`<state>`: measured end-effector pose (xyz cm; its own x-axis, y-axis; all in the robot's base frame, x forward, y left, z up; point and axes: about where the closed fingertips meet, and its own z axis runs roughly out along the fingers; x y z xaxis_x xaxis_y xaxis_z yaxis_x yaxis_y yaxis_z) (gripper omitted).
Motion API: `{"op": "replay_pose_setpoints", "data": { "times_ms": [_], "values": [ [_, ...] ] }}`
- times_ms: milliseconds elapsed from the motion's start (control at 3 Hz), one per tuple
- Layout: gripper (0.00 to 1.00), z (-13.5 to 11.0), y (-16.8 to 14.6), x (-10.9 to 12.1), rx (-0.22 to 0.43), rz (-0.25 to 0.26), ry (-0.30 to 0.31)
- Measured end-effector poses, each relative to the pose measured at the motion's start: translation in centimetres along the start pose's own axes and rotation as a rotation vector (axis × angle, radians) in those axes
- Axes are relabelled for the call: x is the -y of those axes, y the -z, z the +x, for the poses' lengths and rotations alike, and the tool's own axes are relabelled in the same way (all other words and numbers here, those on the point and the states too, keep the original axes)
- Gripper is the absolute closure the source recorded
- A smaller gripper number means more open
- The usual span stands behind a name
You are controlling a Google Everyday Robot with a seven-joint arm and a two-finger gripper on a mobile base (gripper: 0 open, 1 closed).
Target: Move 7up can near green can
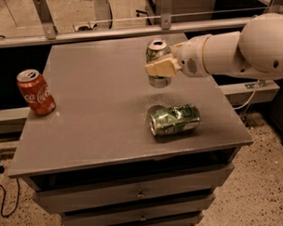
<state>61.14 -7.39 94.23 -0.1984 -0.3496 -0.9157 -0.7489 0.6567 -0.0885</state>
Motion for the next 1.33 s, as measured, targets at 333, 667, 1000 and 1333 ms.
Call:
{"op": "replay_pose_setpoints", "data": {
  "times_ms": [333,667,1000,1333],
  "values": [
    [0.83,2.3,0.2,0.2,-0.022,-0.003,-0.024],
    [0.51,4.2,-0.1,-0.2,-0.039,-0.02,-0.05],
    [0.28,4.9,0.0,-0.4,-0.049,-0.024,-0.059],
    [0.04,5.3,0.1,-0.5,-0.056,-0.024,-0.064]
  ]
}}
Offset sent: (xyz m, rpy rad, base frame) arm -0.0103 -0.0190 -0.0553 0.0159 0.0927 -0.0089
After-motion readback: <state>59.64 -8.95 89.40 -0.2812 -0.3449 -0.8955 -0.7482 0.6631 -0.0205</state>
